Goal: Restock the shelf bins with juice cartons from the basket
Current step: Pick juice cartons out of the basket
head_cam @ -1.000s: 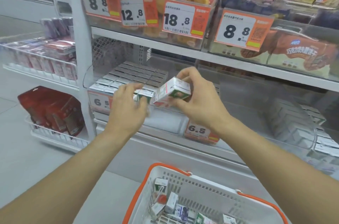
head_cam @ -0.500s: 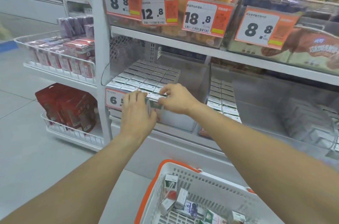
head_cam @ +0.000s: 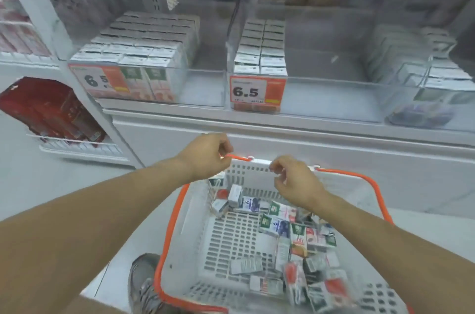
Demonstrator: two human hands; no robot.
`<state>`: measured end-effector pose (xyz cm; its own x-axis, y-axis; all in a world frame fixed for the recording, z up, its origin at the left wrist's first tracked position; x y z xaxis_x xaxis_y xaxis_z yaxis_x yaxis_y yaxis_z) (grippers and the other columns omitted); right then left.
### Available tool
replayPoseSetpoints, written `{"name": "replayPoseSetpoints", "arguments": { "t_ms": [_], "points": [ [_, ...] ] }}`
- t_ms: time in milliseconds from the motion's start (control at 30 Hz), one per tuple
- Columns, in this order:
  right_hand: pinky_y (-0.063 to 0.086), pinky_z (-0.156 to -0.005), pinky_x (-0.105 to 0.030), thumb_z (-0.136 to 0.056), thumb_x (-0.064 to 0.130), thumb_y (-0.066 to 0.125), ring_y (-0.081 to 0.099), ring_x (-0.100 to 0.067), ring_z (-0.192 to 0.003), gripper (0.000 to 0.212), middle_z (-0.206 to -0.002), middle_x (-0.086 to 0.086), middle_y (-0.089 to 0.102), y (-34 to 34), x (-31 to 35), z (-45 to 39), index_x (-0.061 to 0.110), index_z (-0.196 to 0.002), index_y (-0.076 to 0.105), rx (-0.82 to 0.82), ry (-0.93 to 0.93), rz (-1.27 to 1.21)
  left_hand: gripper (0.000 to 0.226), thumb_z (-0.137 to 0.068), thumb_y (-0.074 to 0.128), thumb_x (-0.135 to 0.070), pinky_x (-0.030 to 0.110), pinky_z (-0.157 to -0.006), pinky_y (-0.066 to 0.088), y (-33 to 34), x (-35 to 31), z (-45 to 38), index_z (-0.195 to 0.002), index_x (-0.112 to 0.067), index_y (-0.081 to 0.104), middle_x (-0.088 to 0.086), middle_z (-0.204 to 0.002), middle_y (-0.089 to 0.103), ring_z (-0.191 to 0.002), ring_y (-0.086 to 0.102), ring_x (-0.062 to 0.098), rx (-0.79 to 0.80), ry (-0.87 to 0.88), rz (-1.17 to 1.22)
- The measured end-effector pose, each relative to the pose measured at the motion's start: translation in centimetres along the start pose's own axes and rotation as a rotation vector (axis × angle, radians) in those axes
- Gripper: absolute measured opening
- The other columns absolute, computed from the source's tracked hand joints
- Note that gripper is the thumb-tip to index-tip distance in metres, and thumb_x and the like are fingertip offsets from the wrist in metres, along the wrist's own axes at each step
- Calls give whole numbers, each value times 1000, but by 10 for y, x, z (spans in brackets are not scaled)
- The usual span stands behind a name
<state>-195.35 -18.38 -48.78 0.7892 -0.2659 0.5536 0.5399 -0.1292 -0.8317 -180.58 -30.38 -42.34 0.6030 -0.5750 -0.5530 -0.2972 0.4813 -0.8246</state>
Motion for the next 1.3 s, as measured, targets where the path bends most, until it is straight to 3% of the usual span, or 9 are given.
{"name": "replayPoseSetpoints", "arguments": {
  "t_ms": [200, 367, 567, 767, 967, 1067, 1133, 1200, 1300],
  "points": [
    [51, -85, -34, -87, 16, 68, 57, -16, -89, 28, -108, -2, 62, 70, -66, 24, 14, -113, 60, 206, 123, -57, 48, -80, 72, -14, 31, -95, 46, 89, 74, -9, -125, -9, 59, 10, -125, 60, -109, 58, 27, -17, -311, -18],
    [50, -82, -33, -84, 24, 74, 61, -22, -97, 35, -111, -3, 62, 116, -60, 0, 15, -114, 58, 246, 103, -71, 66, -76, 77, -43, 46, -90, 50, 136, 126, -1, -124, -5, 51, 17, -115, 60, -108, 59, 35, -169, -617, -17],
    [51, -88, -39, -70, 40, 85, 60, -25, -107, 67, -121, -5, 59, 171, -47, -41, 18, -126, 56, 220, 200, -159, 53, -79, 70, -48, 47, -84, 54, 140, 136, -6, -116, -13, 56, 5, -102, 68, -97, 66, 28, -381, -675, 19],
    [55, -80, -39, -62, 37, 90, 62, -20, -95, 61, -106, 4, 60, 204, -53, -47, 26, -111, 56, 215, 298, -220, 40, -70, 83, -26, 29, -69, 54, 120, 124, 4, -105, -17, 67, -9, -81, 66, -76, 66, 12, -327, -503, 199],
    [53, -96, -34, -76, 6, 84, 63, -31, -116, 73, -139, -15, 53, 168, -65, -3, 15, -139, 49, 632, 483, -658, 52, -66, 89, -28, 26, -69, 44, 99, 106, 22, -112, -14, 68, 1, -90, 73, -70, 63, 8, -212, -543, 893],
    [60, -87, -38, -86, -10, 67, 69, -37, -107, 69, -128, -28, 61, 118, -48, 24, 17, -144, 41, 773, 536, -1025, 50, -73, 78, -36, 36, -80, 46, 97, 60, 19, -112, -8, 66, 4, -99, 73, -88, 65, 21, -65, -434, 1236],
    [62, -74, -29, -92, -13, 57, 70, -33, -104, 60, -127, -28, 63, 71, -38, 36, 17, -141, 43, 801, 460, -1105, 44, -87, 63, -38, 46, -89, 51, 93, 27, 18, -118, -6, 63, 15, -116, 71, -103, 66, 32, -1, -400, 1391],
    [60, -88, -35, -91, -18, 52, 66, -38, -113, 57, -130, -30, 60, 23, -33, 47, 14, -138, 45, 788, 352, -1176, 50, -98, 51, -40, 53, -91, 53, 90, -3, 18, -127, -1, 57, 24, -127, 63, -110, 64, 40, 58, -398, 1455],
    [53, -100, -41, -88, -23, 50, 59, -43, -119, 61, -133, -34, 55, -38, -40, 63, 11, -139, 43, 682, 278, -1230, 56, -97, 46, -51, 47, -76, 60, 94, -49, 24, -107, -1, 69, 20, -102, 71, -83, 71, 35, 173, -473, 1346]
  ]
}}
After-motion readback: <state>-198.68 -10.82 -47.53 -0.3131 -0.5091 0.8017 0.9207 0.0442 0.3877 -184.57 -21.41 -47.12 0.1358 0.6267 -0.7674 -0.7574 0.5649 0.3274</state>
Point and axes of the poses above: each hand's wrist, its own z-axis away from the middle knuckle, its own y-axis out of the palm, x = y × z, the point moved 10 cm from there along -z, towards the middle knuckle
